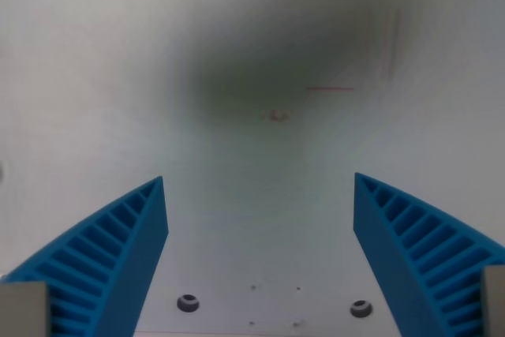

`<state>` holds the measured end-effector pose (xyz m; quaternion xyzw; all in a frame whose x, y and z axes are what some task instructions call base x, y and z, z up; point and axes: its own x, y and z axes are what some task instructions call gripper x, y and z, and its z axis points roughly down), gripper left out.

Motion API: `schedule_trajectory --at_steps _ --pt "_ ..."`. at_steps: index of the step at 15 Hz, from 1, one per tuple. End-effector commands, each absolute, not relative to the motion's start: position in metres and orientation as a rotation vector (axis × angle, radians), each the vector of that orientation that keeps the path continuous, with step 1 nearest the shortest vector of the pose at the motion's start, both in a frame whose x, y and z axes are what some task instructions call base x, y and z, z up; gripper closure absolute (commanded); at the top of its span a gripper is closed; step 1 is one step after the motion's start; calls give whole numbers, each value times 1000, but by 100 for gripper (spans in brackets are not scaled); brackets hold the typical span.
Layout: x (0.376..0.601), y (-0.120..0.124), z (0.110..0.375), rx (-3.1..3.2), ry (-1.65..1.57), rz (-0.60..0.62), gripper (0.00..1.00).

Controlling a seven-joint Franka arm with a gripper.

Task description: Move in base positive y

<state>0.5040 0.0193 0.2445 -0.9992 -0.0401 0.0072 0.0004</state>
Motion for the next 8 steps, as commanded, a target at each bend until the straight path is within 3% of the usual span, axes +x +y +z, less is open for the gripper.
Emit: schedule_trajectory --at_steps 1,8 --pt "509 32 246 -3143 -102 18 0" --pt "512 68 246 -3143 -102 18 0"
